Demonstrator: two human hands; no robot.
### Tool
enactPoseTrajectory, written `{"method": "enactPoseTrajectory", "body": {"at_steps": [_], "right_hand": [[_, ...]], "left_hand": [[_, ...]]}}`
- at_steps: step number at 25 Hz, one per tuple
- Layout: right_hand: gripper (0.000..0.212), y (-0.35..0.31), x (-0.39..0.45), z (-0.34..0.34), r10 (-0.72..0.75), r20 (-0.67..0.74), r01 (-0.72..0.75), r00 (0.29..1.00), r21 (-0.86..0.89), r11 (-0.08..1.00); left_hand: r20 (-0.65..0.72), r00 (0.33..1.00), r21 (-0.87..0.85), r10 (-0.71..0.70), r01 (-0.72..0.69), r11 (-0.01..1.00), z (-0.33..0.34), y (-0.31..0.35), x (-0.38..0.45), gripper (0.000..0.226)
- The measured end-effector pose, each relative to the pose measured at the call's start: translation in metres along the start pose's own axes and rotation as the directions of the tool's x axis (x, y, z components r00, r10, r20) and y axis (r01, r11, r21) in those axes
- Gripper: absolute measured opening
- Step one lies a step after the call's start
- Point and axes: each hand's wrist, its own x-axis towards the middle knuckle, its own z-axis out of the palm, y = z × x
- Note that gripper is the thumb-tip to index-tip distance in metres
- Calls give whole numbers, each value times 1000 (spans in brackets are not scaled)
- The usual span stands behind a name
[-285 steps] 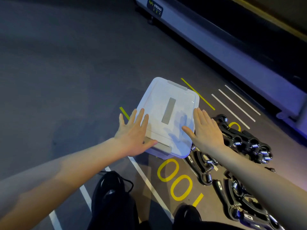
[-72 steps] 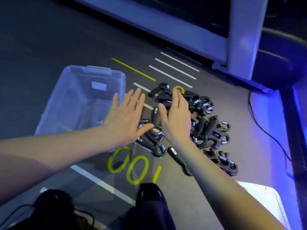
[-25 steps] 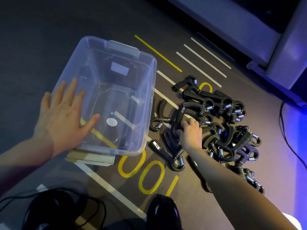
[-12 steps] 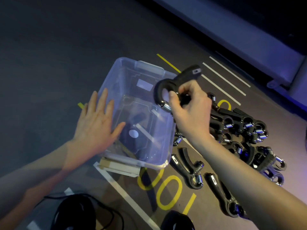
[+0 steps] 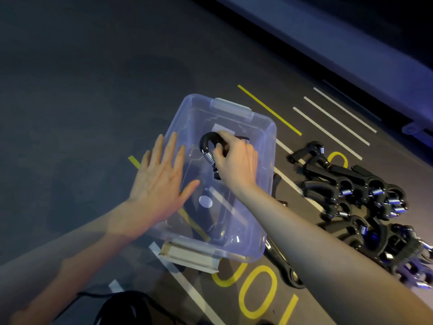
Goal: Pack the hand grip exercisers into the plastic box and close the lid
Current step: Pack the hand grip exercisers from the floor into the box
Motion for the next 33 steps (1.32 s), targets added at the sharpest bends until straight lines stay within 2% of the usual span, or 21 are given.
{"method": "enactPoseTrajectory", "body": {"at_steps": [3,7,9,12,17,19,21,23,25,27,29,31,32,33], "right_hand": [[14,12,15,18,128,97,-116,987,-122,986],[21,14,45,48,247,209,-190,946,-259,947],[26,15,58,67,308,224,-237,925,-295,926],[23,20,68,93,362,224,-285,905,-313,906],[23,22,61,110,362,208,-289,909,-312,905],[26,23,51,116,330,219,-259,918,-297,919],[37,25,38,124,264,294,-163,918,-327,931],[54,22,30,121,263,382,-134,886,-332,934],[55,14,24,97,226,413,-99,882,-307,947],[51,7,8,58,59,384,79,921,-331,940],[57,12,-20,10,-159,258,253,953,-390,885],[63,28,-56,-35,-218,82,234,972,-341,910],[61,41,-74,-53,-176,4,172,984,-249,953],[57,59,-95,-69,-71,-52,63,996,-136,989]], "left_hand": [[21,1000,58,10,-11,998,1,-1,8,82],[-7,998,105,64,-63,992,4,-5,22,81],[-43,996,118,82,-77,990,8,-7,26,78],[-74,995,132,70,-60,989,13,-7,26,76],[-115,992,145,49,-32,989,11,-10,29,72],[-104,994,84,25,-16,996,12,-10,29,74],[-78,997,26,-12,15,1000,9,-9,27,77],[-41,998,-37,-49,47,998,7,-8,28,77],[-21,996,-96,-91,88,991,5,-7,29,73],[-58,993,-125,-106,98,987,3,-10,28,71],[-64,992,-192,-107,93,977,3,-15,27,77],[-40,992,-273,-124,108,956,1,-18,26,86],[-44,988,-309,-145,125,943,0,-18,26,89],[-52,982,-345,-180,151,926,-2,-14,23,89]]}}
